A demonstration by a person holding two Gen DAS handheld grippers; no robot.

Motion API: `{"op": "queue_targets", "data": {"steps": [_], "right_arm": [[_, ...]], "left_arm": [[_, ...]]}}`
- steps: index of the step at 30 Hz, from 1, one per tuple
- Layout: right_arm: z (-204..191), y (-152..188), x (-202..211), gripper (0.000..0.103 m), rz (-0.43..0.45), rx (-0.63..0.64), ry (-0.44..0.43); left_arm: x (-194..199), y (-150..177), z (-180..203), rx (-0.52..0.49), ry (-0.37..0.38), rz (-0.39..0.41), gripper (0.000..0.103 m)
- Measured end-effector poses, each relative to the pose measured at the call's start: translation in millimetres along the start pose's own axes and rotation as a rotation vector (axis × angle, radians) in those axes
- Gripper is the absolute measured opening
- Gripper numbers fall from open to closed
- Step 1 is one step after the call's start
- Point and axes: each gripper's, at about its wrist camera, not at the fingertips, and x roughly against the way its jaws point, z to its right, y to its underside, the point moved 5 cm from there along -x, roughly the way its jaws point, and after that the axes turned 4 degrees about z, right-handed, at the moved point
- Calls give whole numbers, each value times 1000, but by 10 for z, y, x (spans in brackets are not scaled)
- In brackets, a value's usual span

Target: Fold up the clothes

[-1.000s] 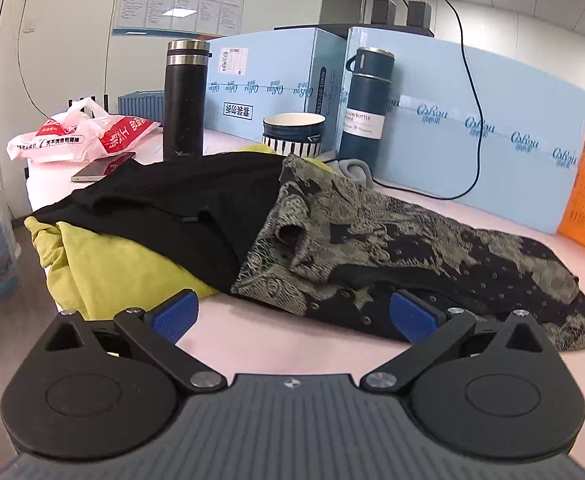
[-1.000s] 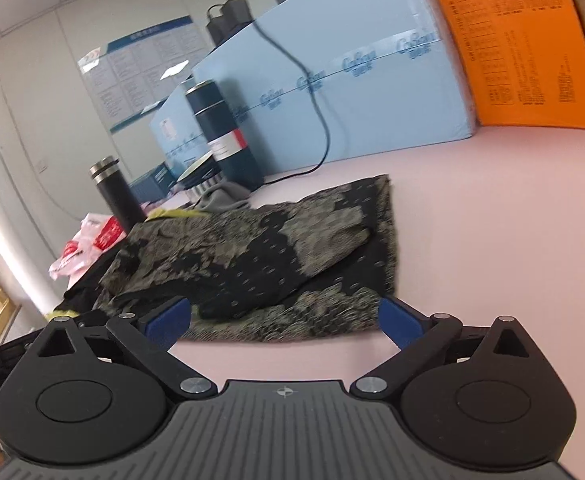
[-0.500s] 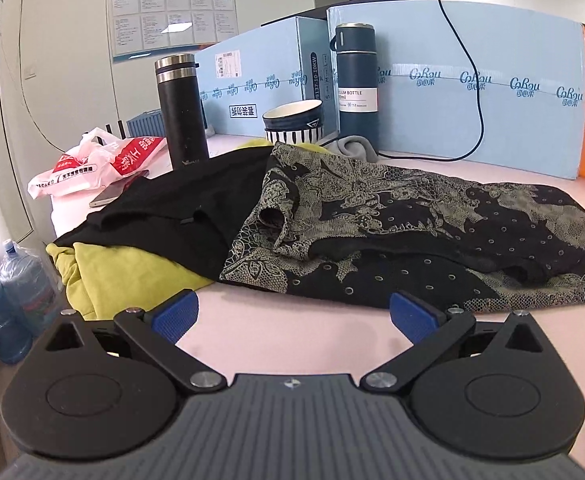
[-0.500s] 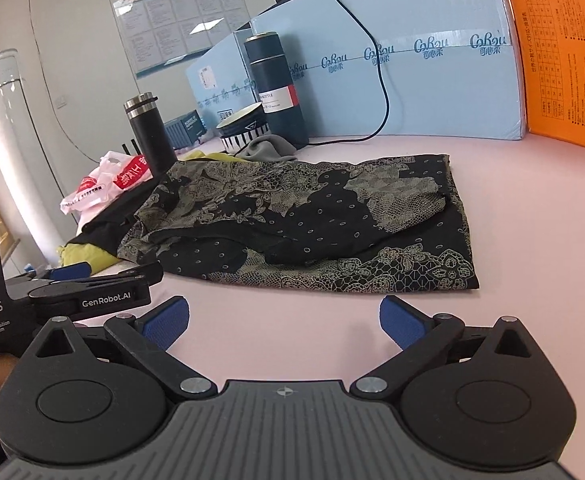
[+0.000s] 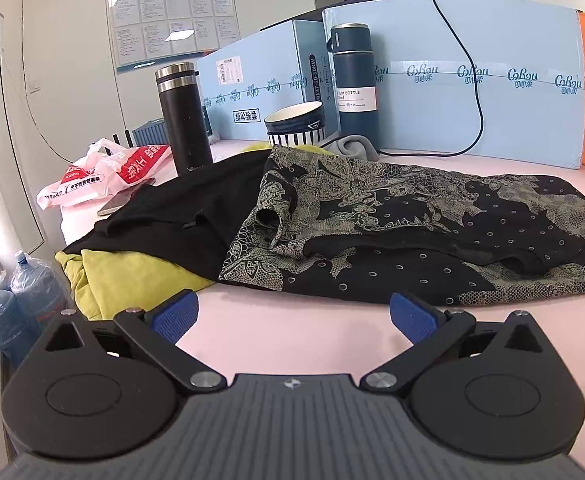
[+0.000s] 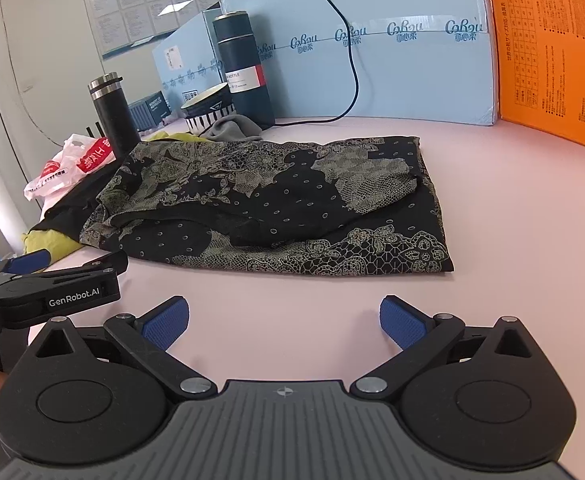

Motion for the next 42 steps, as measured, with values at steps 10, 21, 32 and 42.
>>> {"op": "queue_targets", "data": {"steps": [10, 21, 32, 42], "right_arm": [[-21, -22, 24, 103, 16, 30, 71], [18, -121, -56, 103, 67, 64, 309], [-250, 4, -9, 103, 43, 144, 312], [-643, 64, -83, 103, 49, 210, 242]], "left_arm": [[46, -39, 108, -15, 42, 8, 103], [24, -115, 163, -8, 73, 24, 103], [5, 29, -104, 68, 93, -5, 103], [43, 156, -369, 123, 44, -14, 103]]}}
